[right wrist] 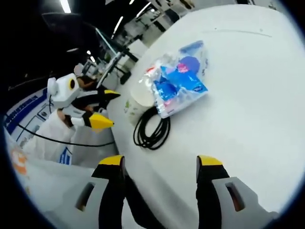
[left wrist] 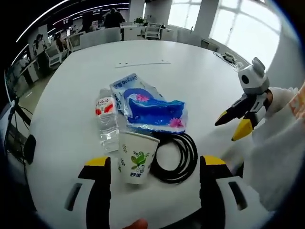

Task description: Arrange the tabletop items into an orderly group along one side of the table until the central work area is clear of visible clutter.

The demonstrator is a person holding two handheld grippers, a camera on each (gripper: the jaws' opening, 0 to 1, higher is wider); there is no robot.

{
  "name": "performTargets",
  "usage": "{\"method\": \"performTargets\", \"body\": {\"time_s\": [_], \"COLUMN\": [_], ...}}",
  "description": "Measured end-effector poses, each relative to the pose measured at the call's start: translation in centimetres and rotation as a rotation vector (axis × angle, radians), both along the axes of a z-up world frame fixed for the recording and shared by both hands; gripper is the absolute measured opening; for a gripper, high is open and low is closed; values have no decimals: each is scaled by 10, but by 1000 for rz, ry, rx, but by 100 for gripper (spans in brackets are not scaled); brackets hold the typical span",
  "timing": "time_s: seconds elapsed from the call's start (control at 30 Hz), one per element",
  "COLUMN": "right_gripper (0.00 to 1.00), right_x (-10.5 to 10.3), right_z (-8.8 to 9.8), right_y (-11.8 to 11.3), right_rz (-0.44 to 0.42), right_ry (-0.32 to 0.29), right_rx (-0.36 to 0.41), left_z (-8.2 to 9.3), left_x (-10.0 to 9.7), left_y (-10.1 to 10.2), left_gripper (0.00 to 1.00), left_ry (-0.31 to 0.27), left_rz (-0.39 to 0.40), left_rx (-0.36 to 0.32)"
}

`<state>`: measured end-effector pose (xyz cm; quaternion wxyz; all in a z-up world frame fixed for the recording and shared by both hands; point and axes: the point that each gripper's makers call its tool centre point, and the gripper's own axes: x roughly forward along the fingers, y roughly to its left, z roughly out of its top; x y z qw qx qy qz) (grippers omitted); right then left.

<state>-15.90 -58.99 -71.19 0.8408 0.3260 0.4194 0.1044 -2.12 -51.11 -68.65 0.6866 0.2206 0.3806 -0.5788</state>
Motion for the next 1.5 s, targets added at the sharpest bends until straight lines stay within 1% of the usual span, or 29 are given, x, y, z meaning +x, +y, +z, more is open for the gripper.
{"method": "performTargets", "body": {"time_s": [0.13, 0.2, 0.27, 0.37, 0.47, 0.63, 0.7, 0.73, 0.77, 0.8, 0.87, 0.93, 1.0, 1.07, 1.2, 1.27, 1.3, 1.37, 1.4, 1.43, 1.5], "right_gripper": [58, 58, 57, 56, 55, 52, 51, 51, 51, 51, 50, 49, 49, 49, 48, 48, 47, 46, 46, 45, 44], "right_x": [0, 0, 0, 1, 4, 14, 17, 19, 21, 22, 26, 29, 34, 38, 45, 48, 50, 56, 58, 61, 66], "right_z": [0, 0, 0, -1, -1, 5, 6, 6, 6, 6, 7, 7, 6, 4, -2, -6, -8, -11, -11, -14, -19], "right_y": [-7, -9, -8, -5, -3, -9, -14, -18, -22, -26, -29, -32, -33, -31, -27, -27, -27, -30, -28, -31, -31], "right_rz": [-33, -54, -77, -83, -80, -98, -117, -141, -158, -167, -175, -186, -199, -204, -209, -219, -229, -277, -288, -283, -285], "right_ry": [-2, -3, -1, 3, 3, -14, -26, -29, -31, -32, -33, -38, -39, -35, -16, -3, 3, 14, 23, 18, 24], "right_rx": [-2, 3, 15, 23, 20, 1, -13, -28, -42, -54, -62, -66, -50, -28, 17, 45, 56, 85, 118, 104, 110], "left_z": [2, 2, 3, 7, 10, 5, 5, 2, -2, -3, -7, -10, -16, -17, -21, -25, -26, -29, -34, -35, -40], "left_x": [3, 4, 5, 17, 29, 46, 49, 51, 53, 54, 56, 57, 58, 58, 58, 59, 59, 60, 60, 61, 61], "left_y": [-14, -20, -30, -44, -55, -70, -78, -81, -82, -84, -88, -91, -95, -98, -103, -105, -105, -106, -106, -107, -106], "left_gripper": [73, 72, 71, 69, 68, 61, 57, 54, 51, 50, 51, 50, 49, 49, 47, 44, 43, 44, 44, 43, 42], "left_ry": [-30, -34, -26, -5, -9, -44, -39, -33, -27, -29, -38, -40, -39, -37, -22, -24, -25, -8, 3, 4, 7], "left_rz": [-9, -16, -24, -11, -2, -21, -24, -23, -20, -19, -29, -37, -47, -53, -51, -54, -54, -44, -34, -34, -31], "left_rx": [-12, -20, -38, -63, -78, -50, -61, -57, -39, -29, -12, -6, 10, 6, 11, 18, 19, 23, 32, 34, 49]}}
